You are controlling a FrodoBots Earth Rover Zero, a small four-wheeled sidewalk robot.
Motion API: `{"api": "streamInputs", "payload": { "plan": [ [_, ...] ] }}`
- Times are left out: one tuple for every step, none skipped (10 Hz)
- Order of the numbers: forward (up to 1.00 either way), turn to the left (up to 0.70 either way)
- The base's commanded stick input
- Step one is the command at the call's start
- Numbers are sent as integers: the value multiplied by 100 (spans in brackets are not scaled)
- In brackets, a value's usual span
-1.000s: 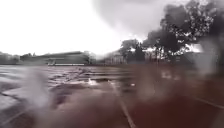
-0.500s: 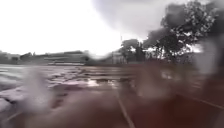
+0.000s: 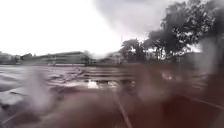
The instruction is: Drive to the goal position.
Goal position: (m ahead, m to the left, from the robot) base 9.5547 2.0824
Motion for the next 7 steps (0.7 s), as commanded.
{"api": "streamInputs", "payload": {
  "plan": [
    [45, 0],
    [45, 0],
    [45, 0],
    [45, 0],
    [45, 0],
    [45, 0],
    [45, 0]
  ]
}}
